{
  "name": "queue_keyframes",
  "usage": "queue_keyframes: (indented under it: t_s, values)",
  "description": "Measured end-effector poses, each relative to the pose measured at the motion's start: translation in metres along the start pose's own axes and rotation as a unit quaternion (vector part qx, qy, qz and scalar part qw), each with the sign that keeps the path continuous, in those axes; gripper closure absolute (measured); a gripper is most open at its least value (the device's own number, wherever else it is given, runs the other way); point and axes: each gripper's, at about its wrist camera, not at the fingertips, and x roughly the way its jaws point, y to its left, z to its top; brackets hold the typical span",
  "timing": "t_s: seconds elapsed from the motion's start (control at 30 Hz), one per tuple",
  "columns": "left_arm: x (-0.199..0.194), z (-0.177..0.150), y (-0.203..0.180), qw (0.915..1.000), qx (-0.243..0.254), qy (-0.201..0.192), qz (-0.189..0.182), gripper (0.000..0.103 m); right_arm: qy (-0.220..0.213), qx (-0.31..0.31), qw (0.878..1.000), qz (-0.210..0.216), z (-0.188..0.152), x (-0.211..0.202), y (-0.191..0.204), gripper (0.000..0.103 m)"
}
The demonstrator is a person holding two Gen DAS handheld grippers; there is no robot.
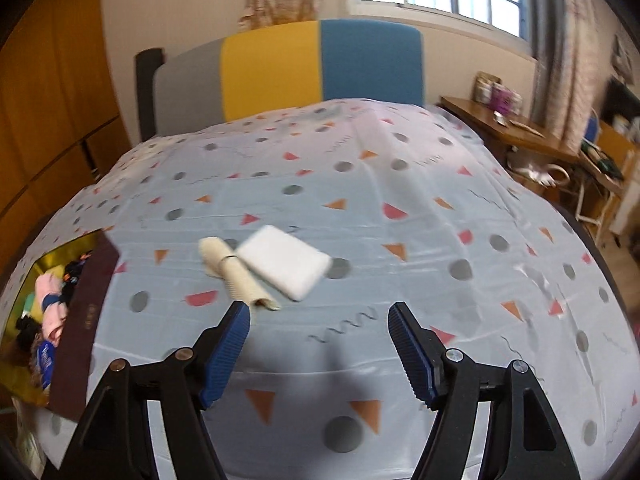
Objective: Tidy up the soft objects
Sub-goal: 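Reach the left tool to the beige knit cloth and grasp it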
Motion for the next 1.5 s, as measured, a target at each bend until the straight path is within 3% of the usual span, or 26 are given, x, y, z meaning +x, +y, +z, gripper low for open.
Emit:
queue_keyframes:
  t_s: [0.17, 0.33, 0.47, 0.67, 1.1, 1.3, 1.5]
  values:
    - [0.024, 0.02, -0.028, 0.9995, 0.009, 0.017, -0.025, 0.052, -0.005, 0.06, 0.998, 0.005, 0.003, 0.001, -0.024, 0.031]
    - [0.058, 0.042, -0.057, 0.9964, -0.009, 0.041, -0.073, 0.052, -0.013, 0.105, 0.994, -0.004, 0.006, -0.004, -0.041, 0.029]
    - [0.098, 0.061, -0.076, 0.9888, -0.05, 0.071, -0.121, 0.052, -0.005, 0.152, 0.988, 0.002, 0.006, -0.003, -0.057, 0.029]
    - [0.157, 0.082, -0.094, 0.9727, -0.129, 0.117, -0.154, 0.052, -0.01, 0.161, 0.987, -0.005, 0.008, -0.005, -0.061, 0.029]
    - [0.232, 0.102, -0.118, 0.9624, -0.176, 0.166, -0.123, 0.052, -0.011, 0.168, 0.986, 0.015, 0.011, -0.006, -0.06, 0.027]
    - [0.258, 0.094, -0.119, 0.9517, -0.2, 0.199, -0.122, 0.054, -0.011, 0.163, 0.987, 0.014, 0.012, -0.005, -0.057, 0.027]
    - [0.258, 0.089, -0.119, 0.9565, -0.179, 0.189, -0.131, 0.067, -0.009, 0.163, 0.987, 0.009, 0.012, -0.004, -0.058, 0.027]
